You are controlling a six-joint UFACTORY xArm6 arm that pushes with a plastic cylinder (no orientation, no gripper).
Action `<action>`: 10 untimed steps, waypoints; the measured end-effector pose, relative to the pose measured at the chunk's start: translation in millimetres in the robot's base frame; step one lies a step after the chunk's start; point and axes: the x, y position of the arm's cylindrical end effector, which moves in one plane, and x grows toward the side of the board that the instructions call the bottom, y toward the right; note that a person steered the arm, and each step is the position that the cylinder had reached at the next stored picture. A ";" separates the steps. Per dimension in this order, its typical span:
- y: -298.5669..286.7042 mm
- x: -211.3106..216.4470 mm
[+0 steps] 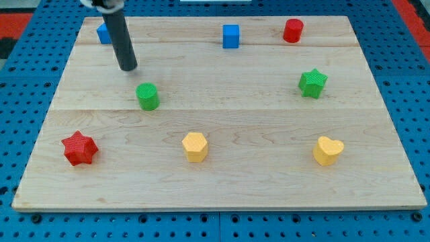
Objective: Push the blue triangle to the bottom left of the cube
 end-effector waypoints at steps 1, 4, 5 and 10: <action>-90.7 -25.0; -17.3 -105.4; 30.1 -83.6; 51.2 -63.3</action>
